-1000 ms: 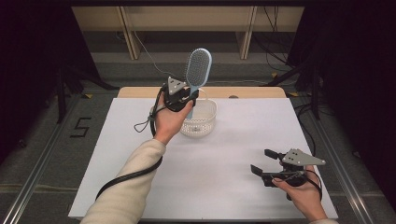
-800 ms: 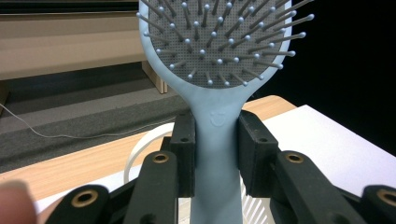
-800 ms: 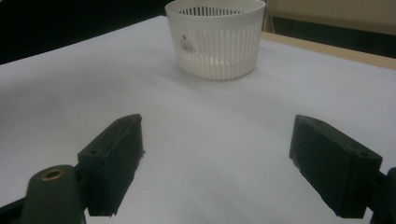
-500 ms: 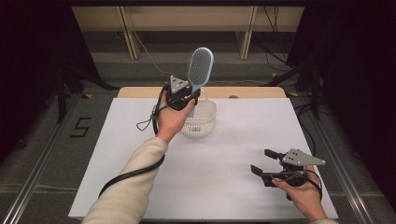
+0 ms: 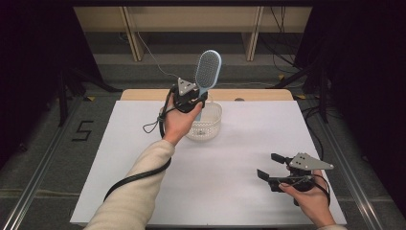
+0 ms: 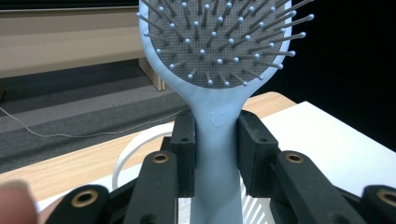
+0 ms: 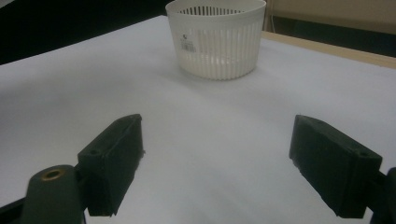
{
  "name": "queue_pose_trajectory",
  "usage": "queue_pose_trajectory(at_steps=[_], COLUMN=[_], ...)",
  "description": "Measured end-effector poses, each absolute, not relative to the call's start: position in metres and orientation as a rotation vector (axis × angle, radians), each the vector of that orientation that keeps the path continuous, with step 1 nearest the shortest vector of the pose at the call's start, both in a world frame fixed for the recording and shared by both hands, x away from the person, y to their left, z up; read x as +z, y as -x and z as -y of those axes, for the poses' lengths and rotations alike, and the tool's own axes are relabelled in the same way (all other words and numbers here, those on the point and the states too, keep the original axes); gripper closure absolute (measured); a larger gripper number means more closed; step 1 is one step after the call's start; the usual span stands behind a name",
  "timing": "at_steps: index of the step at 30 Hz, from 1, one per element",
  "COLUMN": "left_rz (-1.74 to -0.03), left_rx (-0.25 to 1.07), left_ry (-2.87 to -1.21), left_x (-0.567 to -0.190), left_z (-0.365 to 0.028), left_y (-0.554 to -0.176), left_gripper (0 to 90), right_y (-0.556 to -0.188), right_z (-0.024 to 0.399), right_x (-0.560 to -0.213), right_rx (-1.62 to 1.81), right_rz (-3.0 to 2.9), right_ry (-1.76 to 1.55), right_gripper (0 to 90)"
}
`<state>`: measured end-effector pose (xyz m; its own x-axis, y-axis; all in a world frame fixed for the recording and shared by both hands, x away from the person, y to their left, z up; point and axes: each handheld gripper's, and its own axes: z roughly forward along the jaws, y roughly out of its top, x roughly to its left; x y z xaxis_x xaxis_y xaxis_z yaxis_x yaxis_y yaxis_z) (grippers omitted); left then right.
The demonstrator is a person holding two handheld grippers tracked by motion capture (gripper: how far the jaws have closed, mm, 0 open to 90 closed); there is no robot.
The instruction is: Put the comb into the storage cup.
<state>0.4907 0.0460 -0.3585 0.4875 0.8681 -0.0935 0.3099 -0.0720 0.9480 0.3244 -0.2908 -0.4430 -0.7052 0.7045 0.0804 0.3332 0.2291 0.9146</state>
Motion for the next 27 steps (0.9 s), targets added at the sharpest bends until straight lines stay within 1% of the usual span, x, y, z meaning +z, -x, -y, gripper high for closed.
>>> queue_pose_trajectory(at_steps=[27], left_rz=[-1.031], left_rx=[0.625], left_ry=[-1.636], left_x=[-0.3643], left_z=[-0.0408], left_y=[-0.497], left_gripper=[69.7], right_y=[-0.3243], right_z=[0.2918], right_x=[-0.4429], right_rx=[1.469], right_rz=[-2.16], right_ry=[-0.963], right_gripper=[18.2])
